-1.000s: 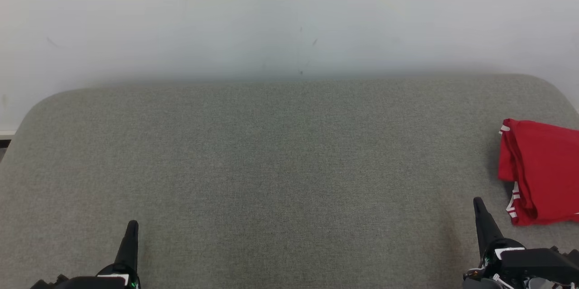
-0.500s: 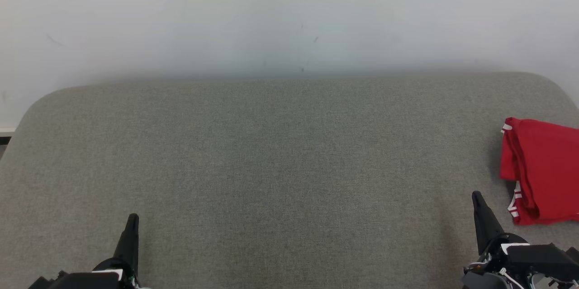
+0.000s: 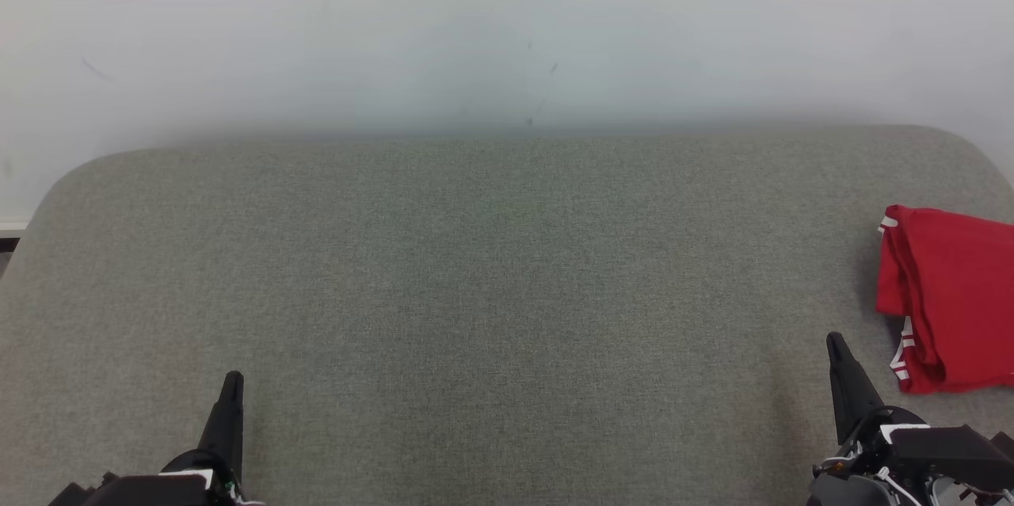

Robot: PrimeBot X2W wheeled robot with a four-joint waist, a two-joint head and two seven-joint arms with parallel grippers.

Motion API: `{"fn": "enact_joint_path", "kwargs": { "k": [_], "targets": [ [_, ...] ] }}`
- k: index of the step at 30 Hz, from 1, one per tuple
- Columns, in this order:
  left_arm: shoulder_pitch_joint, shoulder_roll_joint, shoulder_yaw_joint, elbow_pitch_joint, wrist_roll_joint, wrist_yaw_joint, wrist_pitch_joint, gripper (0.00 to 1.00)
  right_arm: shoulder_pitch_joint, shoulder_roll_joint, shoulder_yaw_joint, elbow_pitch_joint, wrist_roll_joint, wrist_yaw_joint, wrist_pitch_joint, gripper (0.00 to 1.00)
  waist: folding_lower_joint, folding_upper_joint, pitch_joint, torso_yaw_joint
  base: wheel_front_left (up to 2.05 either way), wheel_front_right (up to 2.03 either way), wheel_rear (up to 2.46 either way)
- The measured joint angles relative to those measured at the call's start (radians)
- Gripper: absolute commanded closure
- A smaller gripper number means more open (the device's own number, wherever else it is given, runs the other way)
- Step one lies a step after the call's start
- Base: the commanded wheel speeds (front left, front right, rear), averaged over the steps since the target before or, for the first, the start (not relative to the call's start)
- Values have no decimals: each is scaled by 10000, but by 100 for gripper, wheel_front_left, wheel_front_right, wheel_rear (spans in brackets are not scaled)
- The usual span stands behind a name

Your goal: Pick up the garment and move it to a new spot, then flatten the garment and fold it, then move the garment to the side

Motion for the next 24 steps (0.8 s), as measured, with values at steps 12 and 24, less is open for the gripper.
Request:
{"fn": "enact_joint_path", "kwargs": {
  "k": [12, 24],
  "targets": [
    [-2, 0, 0, -2, 0, 0, 0, 100, -1, 0, 2, 0, 0, 0, 0, 100, 0, 0, 0, 0, 0, 0, 0],
    [-2, 0, 0, -2, 0, 0, 0, 100, -3, 0, 4, 0, 0, 0, 0, 100, 0, 0, 0, 0, 0, 0, 0]
  ]
}}
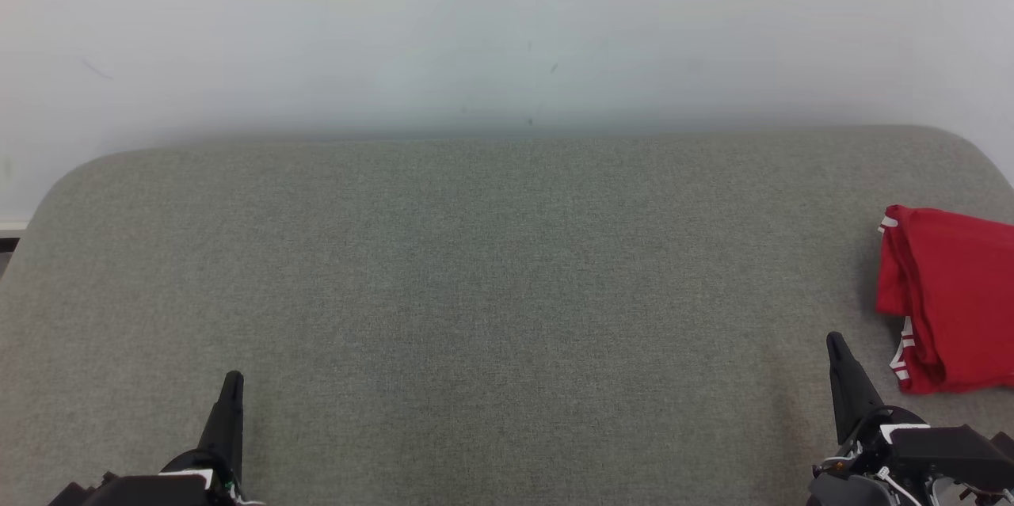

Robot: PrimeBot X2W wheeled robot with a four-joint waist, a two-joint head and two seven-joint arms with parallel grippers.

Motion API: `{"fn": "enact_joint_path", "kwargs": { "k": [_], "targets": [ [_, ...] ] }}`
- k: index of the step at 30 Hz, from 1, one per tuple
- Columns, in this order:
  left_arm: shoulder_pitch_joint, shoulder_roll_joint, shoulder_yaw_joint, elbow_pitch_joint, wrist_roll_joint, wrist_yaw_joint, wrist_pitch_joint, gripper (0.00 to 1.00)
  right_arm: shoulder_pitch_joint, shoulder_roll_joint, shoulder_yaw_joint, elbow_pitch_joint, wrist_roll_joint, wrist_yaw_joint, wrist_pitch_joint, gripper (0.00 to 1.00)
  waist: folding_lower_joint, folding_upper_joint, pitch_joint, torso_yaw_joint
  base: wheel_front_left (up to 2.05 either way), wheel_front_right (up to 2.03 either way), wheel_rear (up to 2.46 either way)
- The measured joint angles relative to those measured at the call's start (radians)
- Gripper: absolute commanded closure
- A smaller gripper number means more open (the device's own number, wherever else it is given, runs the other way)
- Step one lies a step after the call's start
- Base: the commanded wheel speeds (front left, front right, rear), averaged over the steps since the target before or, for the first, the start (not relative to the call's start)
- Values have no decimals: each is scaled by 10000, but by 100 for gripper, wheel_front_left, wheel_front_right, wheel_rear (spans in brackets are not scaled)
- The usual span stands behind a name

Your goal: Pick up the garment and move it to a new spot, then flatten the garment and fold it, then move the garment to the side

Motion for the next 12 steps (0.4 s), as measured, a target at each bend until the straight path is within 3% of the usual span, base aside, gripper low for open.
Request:
{"fn": "enact_joint_path", "kwargs": {
  "k": [12],
  "targets": [
    [-1, 2, 0, -2, 0, 0, 0, 100, 0, 0, -2, 0, 0, 0, 0, 100, 1, 0, 0, 0, 0, 0, 0]
  ]
}}
